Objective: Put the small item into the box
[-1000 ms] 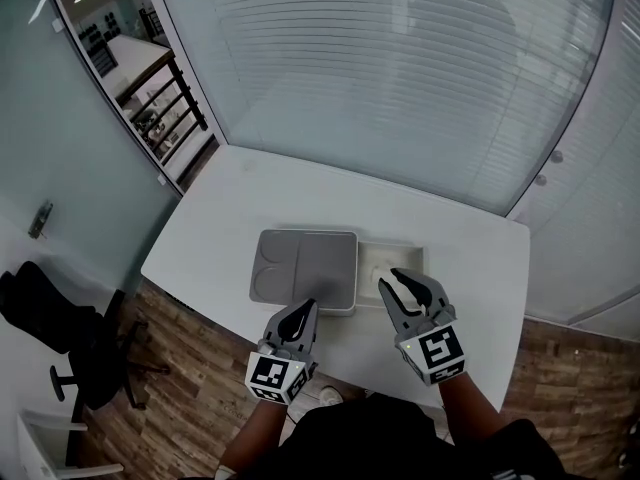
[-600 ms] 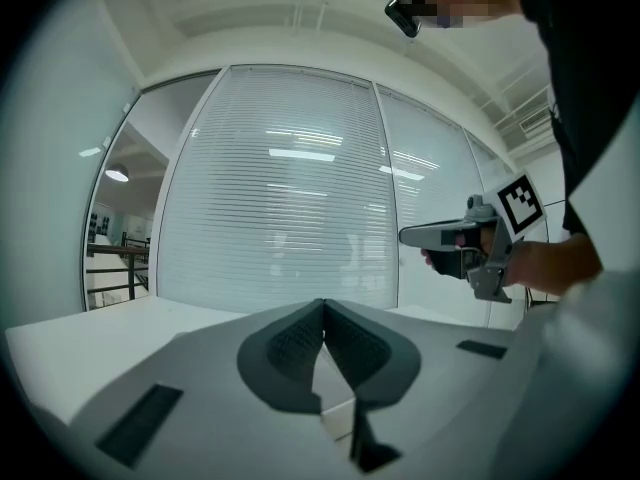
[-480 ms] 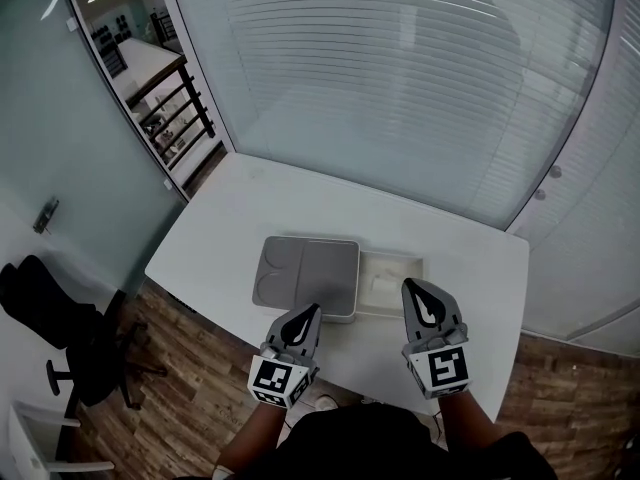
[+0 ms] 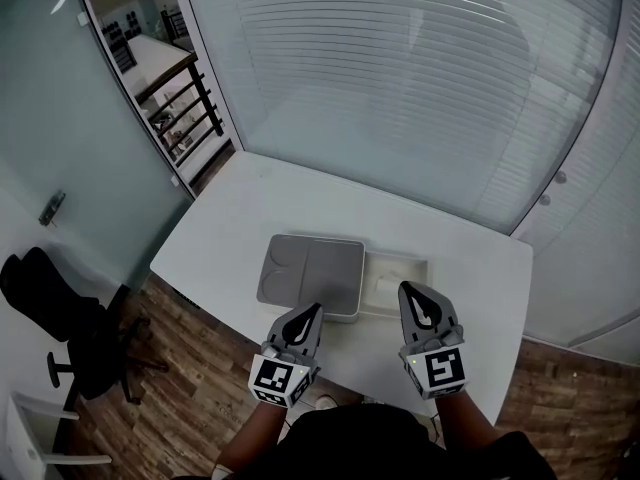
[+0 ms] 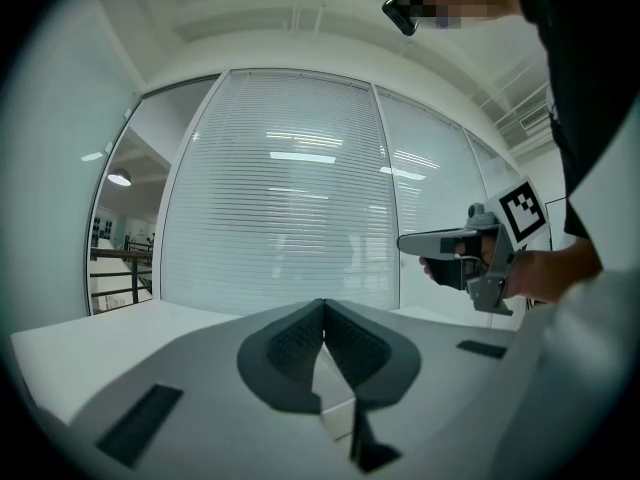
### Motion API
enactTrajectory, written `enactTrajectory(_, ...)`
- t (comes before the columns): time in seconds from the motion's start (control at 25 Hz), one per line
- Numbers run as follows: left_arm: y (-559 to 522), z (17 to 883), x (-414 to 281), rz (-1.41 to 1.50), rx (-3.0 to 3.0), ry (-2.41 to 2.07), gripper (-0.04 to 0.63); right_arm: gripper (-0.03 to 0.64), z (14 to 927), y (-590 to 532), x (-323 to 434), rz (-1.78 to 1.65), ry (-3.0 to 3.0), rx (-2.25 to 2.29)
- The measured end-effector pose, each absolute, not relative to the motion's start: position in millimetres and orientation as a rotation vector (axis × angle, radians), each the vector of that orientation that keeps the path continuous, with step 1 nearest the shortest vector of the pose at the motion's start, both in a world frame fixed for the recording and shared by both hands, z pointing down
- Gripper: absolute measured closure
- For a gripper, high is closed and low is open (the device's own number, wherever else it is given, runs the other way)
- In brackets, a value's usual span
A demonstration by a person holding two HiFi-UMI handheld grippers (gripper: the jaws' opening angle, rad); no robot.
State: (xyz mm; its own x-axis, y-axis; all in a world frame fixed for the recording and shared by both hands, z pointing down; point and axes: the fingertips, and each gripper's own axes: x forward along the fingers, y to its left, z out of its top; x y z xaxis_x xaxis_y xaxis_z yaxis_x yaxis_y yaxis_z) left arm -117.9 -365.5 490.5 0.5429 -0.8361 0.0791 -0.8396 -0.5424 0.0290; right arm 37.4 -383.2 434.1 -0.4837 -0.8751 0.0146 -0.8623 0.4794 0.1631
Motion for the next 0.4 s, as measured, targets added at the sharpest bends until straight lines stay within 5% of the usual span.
enactTrajectory(0.4, -363.8, 481.6, -118.1, 0.116, 2.751, -1.501, 0.584, 0.614, 438.3, -384.3, 26.5, -0.204, -2.629, 1.503)
